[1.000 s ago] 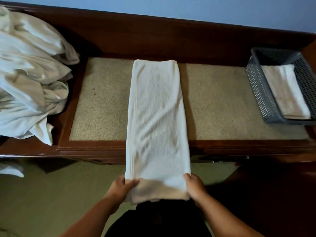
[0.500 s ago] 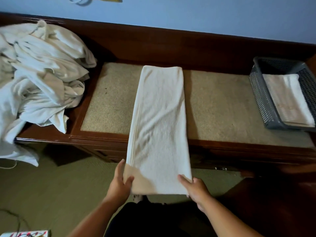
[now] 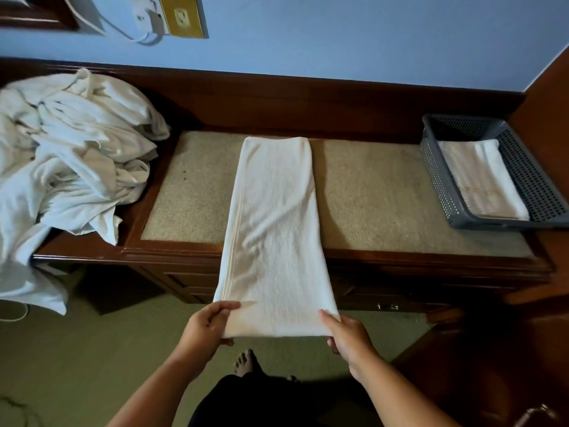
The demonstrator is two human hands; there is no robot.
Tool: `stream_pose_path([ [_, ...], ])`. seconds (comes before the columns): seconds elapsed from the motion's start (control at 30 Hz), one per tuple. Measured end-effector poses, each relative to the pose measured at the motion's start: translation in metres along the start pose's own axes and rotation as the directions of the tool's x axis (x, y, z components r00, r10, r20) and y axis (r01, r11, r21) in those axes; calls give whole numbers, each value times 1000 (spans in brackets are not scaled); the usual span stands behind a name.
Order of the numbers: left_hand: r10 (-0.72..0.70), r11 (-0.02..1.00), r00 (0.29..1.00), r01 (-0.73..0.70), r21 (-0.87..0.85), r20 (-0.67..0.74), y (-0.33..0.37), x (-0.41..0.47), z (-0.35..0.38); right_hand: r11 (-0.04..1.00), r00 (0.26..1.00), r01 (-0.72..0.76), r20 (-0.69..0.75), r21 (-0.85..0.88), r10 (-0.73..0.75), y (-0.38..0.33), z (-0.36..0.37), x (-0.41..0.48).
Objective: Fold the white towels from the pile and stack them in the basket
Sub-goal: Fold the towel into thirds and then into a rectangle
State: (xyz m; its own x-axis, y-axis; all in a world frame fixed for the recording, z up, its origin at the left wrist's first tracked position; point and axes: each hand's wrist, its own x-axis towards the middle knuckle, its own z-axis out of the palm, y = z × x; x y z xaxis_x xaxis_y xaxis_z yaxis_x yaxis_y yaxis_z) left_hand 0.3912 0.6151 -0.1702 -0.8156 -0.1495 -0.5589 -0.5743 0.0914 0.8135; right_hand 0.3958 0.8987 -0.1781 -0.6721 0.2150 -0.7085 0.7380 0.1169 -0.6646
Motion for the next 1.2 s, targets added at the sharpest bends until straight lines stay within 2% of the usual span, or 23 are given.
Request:
stream_pose_path([
  [0.13, -33, 981, 998, 41, -189, 47, 21, -4, 1, 995, 999, 28, -27, 100, -26, -12, -6, -6],
  [0.27, 26, 934, 980, 46, -355, 195, 41, -15, -2, 970, 992, 97, -100, 222, -76, -30, -9, -15],
  [0.33, 83, 960, 973, -21, -278, 214, 48, -20, -6, 947, 986, 119, -146, 297, -78, -38, -11, -18],
  [0.43, 200, 979, 958, -202, -10, 207, 59, -27, -11, 904, 965, 212, -223, 371, -135, -52, -15, -23],
  [0.57, 376, 883, 919, -394, 255, 117, 80, -21, -16, 814, 928, 356, -279, 458, -249, -78, -22, -21],
  [0.7, 516, 776, 849, -520, 357, 116, 109, -15, -18, 748, 871, 486, -327, 453, -367, -107, -24, -20],
  [0.83, 523, 805, 840, -543, 240, 145, 140, -3, -22, 708, 856, 517, -301, 481, -421, -136, -26, -21],
  [1.0, 605, 750, 791, -603, 272, 89, 173, 46, -29, 688, 854, 519, -294, 507, -428, -176, -22, 8],
  [1.1, 619, 724, 776, -623, 295, 119, 200, 87, -29, 695, 856, 517, -315, 500, -410, -203, -19, 32],
  [1.13, 609, 743, 783, -620, 251, 129, 209, 103, -28, 706, 862, 506, -301, 496, -407, -216, -17, 42],
  [1.2, 520, 837, 846, -533, 123, 119, 226, 131, -22, 744, 866, 499, -279, 444, -414, -240, -13, 61],
])
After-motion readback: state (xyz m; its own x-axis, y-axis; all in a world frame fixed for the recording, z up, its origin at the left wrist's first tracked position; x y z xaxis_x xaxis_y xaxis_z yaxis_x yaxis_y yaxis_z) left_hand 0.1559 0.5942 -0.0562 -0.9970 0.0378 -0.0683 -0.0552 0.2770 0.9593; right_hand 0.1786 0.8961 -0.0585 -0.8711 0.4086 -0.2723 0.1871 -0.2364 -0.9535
